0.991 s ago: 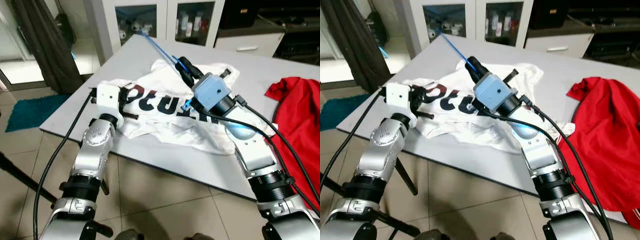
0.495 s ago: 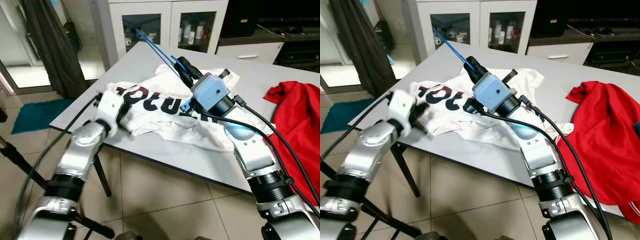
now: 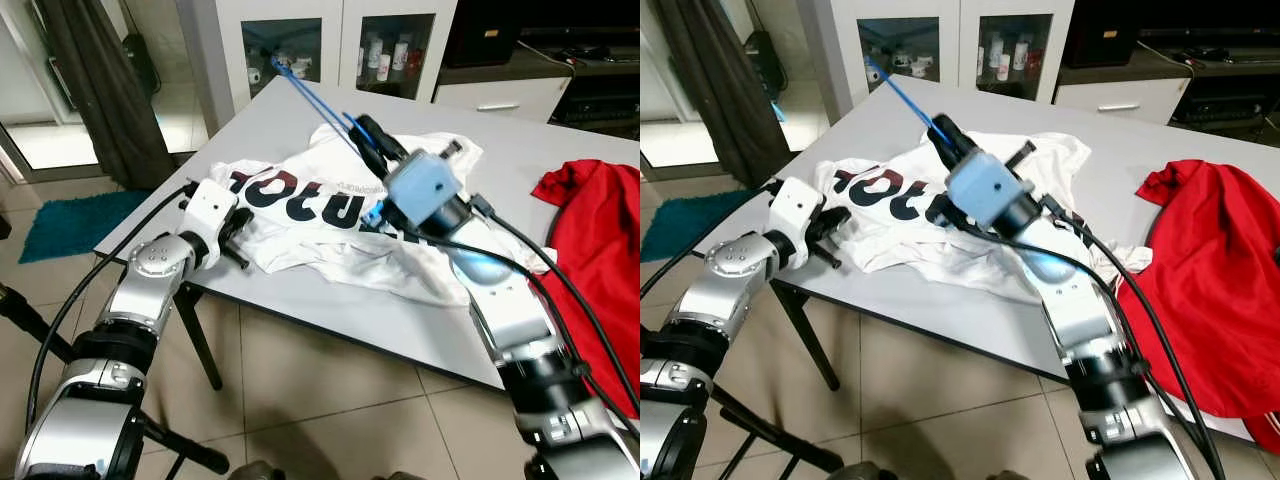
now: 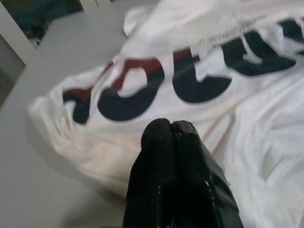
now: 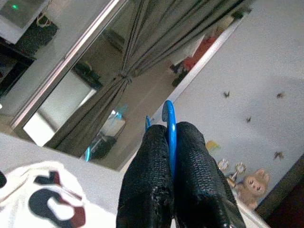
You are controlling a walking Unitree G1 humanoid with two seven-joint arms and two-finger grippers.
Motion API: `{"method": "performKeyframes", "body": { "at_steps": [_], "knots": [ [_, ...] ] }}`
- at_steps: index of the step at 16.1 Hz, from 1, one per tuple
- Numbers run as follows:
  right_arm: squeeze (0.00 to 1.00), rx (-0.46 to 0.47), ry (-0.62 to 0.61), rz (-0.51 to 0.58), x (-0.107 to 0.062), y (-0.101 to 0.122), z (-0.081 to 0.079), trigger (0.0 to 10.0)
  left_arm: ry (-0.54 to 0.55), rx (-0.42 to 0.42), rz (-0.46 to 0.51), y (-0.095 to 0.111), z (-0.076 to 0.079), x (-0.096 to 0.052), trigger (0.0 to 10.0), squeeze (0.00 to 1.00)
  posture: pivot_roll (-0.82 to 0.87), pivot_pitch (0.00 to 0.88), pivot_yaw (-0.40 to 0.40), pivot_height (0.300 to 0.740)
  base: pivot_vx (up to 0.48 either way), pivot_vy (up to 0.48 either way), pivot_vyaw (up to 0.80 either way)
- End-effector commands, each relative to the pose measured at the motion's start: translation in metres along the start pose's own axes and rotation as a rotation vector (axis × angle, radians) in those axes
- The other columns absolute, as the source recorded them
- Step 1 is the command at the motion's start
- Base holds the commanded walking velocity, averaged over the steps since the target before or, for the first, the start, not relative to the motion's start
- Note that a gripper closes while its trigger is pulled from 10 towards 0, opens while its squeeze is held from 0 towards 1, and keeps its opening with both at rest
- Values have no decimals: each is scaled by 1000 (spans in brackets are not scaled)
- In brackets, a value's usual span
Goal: Hang hanger
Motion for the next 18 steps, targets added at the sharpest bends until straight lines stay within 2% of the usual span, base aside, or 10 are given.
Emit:
{"method": "performKeyframes", "body": {
  "at_steps": [1, 4, 9, 10, 11, 12, 15, 16, 17, 18],
  "knots": [
    [0, 0, 6, 1, -3, 3, 1, 10000, -1, 18, 6, 5, -4, 2, 10000, 0, -21, 56, 38, 740, 0, 0, 0],
    [0, 5, 5, -14, -9, 4, 0, 10000, -71, -25, 12, 5, 6, 8, 10000, 0, -38, 90, 43, 740, 0, 0, 0],
    [0, 6, 10, -40, -16, 6, -1, 10000, -185, -17, 21, 3, 21, 11, 10000, 0, -54, 112, 40, 740, 0, 0, 0],
    [0, 6, 9, -42, -17, 6, -1, 10000, -225, 15, 10, 1, 23, 8, 10000, 129, -54, 113, 40, 740, 0, 0, 0],
    [0, 5, 7, -44, -17, 6, 0, 10000, -247, 48, -3, -1, 23, 5, 10000, 447, -53, 113, 38, 740, 0, 0, 0],
    [0, 5, 6, -46, -17, 7, 0, 10000, -251, 65, -6, -2, 21, 3, 10000, 1000, -50, 110, 35, 740, 0, 0, 0],
    [0, 6, 10, -46, -14, 7, 0, 10000, -230, 151, -17, -2, 14, -2, 10000, 1000, -38, 103, 25, 740, 0, 0, 0],
    [0, 7, 11, -44, -13, 7, 0, 10000, -224, 174, -25, -2, 12, -3, 10000, 165, -34, 98, 21, 740, 0, 0, 0],
    [0, 7, 14, -42, -12, 7, 0, 10000, -223, 183, -22, -1, 10, -6, 10000, 0, -33, 97, 19, 740, 0, 0, 0],
    [0, 6, 15, -41, -11, 7, 0, 10000, -225, 185, -18, 0, 9, -7, 10000, 0, -31, 94, 17, 740, 0, 0, 0]
  ]
}}
Point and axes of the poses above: a point about 5 cm out from each wrist's last joint towards the gripper, its own x axis pointing out of the wrist towards the gripper, its own y axis along the axis of the wrist's last joint, z = x × y, the point moved 3 cm from there along x, pointing out of the wrist towards the gripper, and after that the axes turned 2 degrees about x, right-handed, at the moved point
